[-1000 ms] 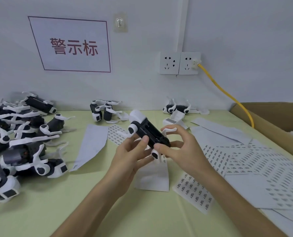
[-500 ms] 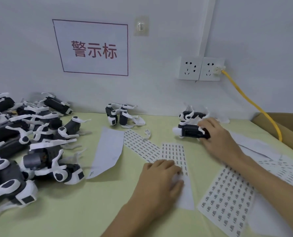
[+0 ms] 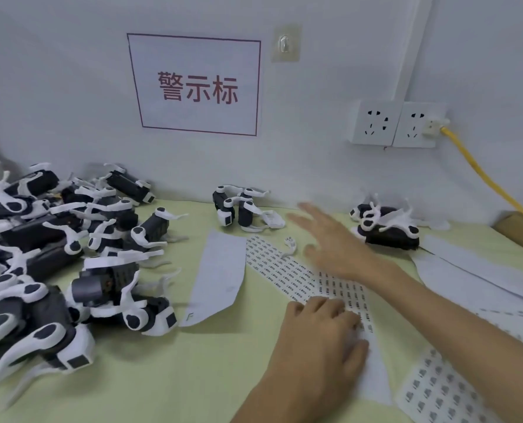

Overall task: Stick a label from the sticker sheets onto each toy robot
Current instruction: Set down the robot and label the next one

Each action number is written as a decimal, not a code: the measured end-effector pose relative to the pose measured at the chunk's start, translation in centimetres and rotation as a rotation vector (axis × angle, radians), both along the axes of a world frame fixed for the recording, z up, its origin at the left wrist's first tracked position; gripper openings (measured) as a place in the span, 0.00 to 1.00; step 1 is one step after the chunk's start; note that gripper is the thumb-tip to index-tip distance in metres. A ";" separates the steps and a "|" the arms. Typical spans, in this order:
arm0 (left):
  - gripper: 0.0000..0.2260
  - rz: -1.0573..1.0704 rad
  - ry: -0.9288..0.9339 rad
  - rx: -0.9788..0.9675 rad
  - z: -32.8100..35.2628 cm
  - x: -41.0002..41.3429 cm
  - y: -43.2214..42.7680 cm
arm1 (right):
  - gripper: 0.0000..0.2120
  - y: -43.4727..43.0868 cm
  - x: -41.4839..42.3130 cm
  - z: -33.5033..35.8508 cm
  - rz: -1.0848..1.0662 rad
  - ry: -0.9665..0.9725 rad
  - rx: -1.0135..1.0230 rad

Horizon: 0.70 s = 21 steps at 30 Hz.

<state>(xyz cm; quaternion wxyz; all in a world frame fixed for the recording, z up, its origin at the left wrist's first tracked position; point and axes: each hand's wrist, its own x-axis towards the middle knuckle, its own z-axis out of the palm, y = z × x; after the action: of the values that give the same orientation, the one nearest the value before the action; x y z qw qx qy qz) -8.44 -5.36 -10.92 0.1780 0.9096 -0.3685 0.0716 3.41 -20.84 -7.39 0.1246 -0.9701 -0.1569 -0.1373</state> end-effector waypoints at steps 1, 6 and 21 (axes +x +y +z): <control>0.16 -0.001 -0.010 -0.006 0.0 0.0 0.0 | 0.31 1.4 0.7 -0.5 0.087 0.061 -0.072; 0.18 -0.032 -0.100 0.000 -0.3 0.0 -0.1 | 0.25 2.4 4.9 -2.2 0.012 0.205 -0.266; 0.18 0.002 -0.023 0.110 -1.4 0.3 -1.1 | 0.21 -2.3 8.1 -0.3 -0.658 0.173 -0.447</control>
<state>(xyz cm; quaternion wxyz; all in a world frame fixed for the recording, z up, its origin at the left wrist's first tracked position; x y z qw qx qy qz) -8.10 -6.50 -12.36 0.1236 0.9174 -0.3731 0.0618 11.49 -23.10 -7.66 -0.1275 -0.9796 0.1471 -0.0501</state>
